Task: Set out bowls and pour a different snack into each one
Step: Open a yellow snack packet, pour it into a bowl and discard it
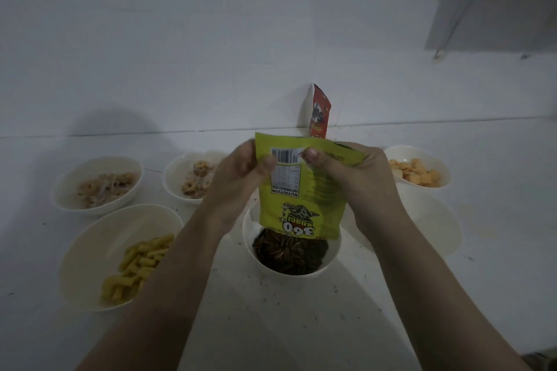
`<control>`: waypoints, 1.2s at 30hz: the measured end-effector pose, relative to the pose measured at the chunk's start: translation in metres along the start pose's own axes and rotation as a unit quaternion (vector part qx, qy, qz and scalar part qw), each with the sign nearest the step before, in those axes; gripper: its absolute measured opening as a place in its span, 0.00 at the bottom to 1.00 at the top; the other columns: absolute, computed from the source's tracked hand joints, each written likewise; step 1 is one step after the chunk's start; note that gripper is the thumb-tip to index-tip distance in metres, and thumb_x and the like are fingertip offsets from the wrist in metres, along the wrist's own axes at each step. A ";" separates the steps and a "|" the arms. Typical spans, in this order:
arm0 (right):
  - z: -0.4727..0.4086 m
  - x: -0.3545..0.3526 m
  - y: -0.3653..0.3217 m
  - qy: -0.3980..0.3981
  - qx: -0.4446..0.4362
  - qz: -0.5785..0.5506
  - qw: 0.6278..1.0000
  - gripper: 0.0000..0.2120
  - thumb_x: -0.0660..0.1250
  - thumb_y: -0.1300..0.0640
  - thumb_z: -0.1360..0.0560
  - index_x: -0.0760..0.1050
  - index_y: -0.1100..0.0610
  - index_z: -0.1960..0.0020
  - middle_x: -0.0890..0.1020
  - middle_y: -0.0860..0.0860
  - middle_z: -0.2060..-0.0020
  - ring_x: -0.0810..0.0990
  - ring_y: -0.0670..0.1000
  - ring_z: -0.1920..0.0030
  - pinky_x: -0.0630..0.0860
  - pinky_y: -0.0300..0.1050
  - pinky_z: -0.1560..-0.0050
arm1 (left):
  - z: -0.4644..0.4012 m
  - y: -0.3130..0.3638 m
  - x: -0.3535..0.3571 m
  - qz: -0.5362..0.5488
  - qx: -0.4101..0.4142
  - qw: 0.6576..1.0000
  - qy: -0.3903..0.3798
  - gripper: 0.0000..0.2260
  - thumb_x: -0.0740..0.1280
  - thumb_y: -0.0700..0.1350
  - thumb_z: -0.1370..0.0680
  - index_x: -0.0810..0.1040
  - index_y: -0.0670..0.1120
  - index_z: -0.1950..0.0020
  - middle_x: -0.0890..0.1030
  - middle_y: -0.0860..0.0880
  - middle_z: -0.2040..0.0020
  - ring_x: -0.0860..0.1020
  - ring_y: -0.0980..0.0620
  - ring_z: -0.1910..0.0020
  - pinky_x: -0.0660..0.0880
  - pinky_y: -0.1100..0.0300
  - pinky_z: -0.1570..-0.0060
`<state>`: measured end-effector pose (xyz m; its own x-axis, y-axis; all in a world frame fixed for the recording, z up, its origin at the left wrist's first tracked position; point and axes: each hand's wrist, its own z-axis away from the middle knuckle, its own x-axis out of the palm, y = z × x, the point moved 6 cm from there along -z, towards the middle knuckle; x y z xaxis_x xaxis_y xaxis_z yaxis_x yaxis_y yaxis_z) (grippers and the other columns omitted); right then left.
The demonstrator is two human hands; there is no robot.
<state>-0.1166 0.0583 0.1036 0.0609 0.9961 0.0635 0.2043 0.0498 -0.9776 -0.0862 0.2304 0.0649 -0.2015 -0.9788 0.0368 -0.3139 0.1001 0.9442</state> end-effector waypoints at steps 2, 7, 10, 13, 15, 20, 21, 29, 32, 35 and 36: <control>0.000 0.004 0.005 -0.004 0.007 0.002 1.000 0.03 0.75 0.61 0.29 0.86 0.54 0.59 0.88 0.53 0.62 0.87 0.51 0.61 0.81 0.42 0.61 | -0.006 0.012 0.004 0.030 0.037 0.997 0.064 0.03 0.66 0.40 0.23 0.79 0.44 0.50 0.84 0.54 0.61 0.82 0.57 0.60 0.77 0.65 0.61; 0.002 0.004 0.013 -0.045 0.042 0.016 0.998 0.04 0.75 0.61 0.28 0.85 0.53 0.55 0.88 0.51 0.59 0.87 0.51 0.57 0.82 0.43 0.58 | -0.007 0.011 0.007 0.080 0.059 0.985 0.140 0.05 0.67 0.37 0.23 0.75 0.44 0.57 0.82 0.53 0.66 0.80 0.56 0.65 0.76 0.64 0.65; 0.003 0.007 0.031 -0.093 0.068 0.113 0.987 0.11 0.77 0.58 0.29 0.84 0.49 0.48 0.88 0.47 0.53 0.86 0.48 0.52 0.82 0.51 0.47 | -0.010 0.010 0.002 0.085 0.061 0.983 0.151 0.05 0.68 0.39 0.24 0.75 0.45 0.59 0.81 0.54 0.67 0.80 0.56 0.66 0.76 0.62 0.66; -0.001 0.006 0.048 -0.106 0.090 0.203 0.969 0.14 0.79 0.54 0.32 0.83 0.43 0.49 0.87 0.43 0.53 0.85 0.44 0.51 0.81 0.48 0.45 | -0.012 0.010 -0.004 0.112 0.044 0.978 0.168 0.06 0.67 0.38 0.24 0.74 0.45 0.60 0.81 0.53 0.67 0.79 0.56 0.67 0.76 0.62 0.66; 0.000 0.009 0.057 -0.146 0.108 0.275 0.944 0.15 0.80 0.53 0.33 0.81 0.38 0.52 0.86 0.39 0.54 0.84 0.39 0.53 0.80 0.43 0.47 | -0.014 0.007 -0.011 0.140 0.029 0.971 0.191 0.09 0.65 0.36 0.21 0.72 0.44 0.61 0.80 0.52 0.68 0.78 0.55 0.67 0.76 0.62 0.67; 0.002 0.007 0.078 -0.132 0.132 0.251 0.950 0.12 0.79 0.56 0.33 0.85 0.49 0.50 0.87 0.45 0.56 0.85 0.45 0.53 0.80 0.46 0.48 | -0.013 -0.005 -0.034 0.230 -0.015 0.946 0.227 0.05 0.68 0.43 0.25 0.75 0.47 0.60 0.80 0.44 0.57 0.78 0.45 0.55 0.75 0.44 0.50; 0.001 0.005 0.079 -0.105 0.136 0.201 0.964 0.11 0.79 0.59 0.32 0.85 0.53 0.50 0.88 0.48 0.57 0.86 0.48 0.54 0.81 0.46 0.50 | -0.011 -0.010 -0.040 0.254 -0.032 0.934 0.248 0.05 0.69 0.45 0.25 0.76 0.48 0.60 0.80 0.42 0.54 0.77 0.42 0.51 0.72 0.38 0.46; 0.015 -0.006 0.076 0.119 0.104 -0.096 0.983 0.05 0.71 0.64 0.25 0.78 0.65 0.50 0.83 0.66 0.51 0.85 0.59 0.55 0.82 0.55 0.57 | 0.012 -0.027 -0.023 0.247 -0.088 0.913 0.312 0.07 0.62 0.47 0.18 0.73 0.46 0.44 0.83 0.47 0.48 0.82 0.50 0.49 0.79 0.49 0.48; 0.019 -0.023 0.064 0.151 0.057 -0.117 0.980 0.05 0.70 0.64 0.24 0.74 0.60 0.56 0.83 0.62 0.55 0.86 0.55 0.57 0.81 0.48 0.65 | 0.015 -0.031 0.001 0.183 -0.116 0.939 0.269 0.12 0.65 0.51 0.20 0.72 0.50 0.38 0.80 0.50 0.42 0.79 0.53 0.47 0.76 0.56 0.48; 0.023 -0.040 0.055 0.167 0.026 -0.146 0.975 0.06 0.67 0.63 0.21 0.77 0.54 0.47 0.86 0.53 0.56 0.85 0.53 0.57 0.82 0.48 0.61 | 0.015 -0.030 0.030 0.140 -0.110 0.953 0.246 0.08 0.65 0.49 0.20 0.73 0.54 0.41 0.77 0.55 0.49 0.75 0.58 0.56 0.72 0.59 0.53; 0.024 -0.047 0.053 0.177 0.024 -0.148 0.973 0.08 0.66 0.62 0.21 0.77 0.52 0.44 0.86 0.52 0.57 0.85 0.52 0.58 0.82 0.47 0.60 | 0.015 -0.027 0.041 0.133 -0.105 0.958 0.233 0.06 0.65 0.48 0.20 0.73 0.55 0.44 0.77 0.57 0.52 0.75 0.59 0.58 0.72 0.59 0.53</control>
<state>-0.1319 0.0156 0.0439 0.3412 0.8500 0.4014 0.2194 0.3432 -0.9133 -0.1001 0.1899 0.0358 0.2034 -0.9021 0.3807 -0.1051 0.3664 0.9245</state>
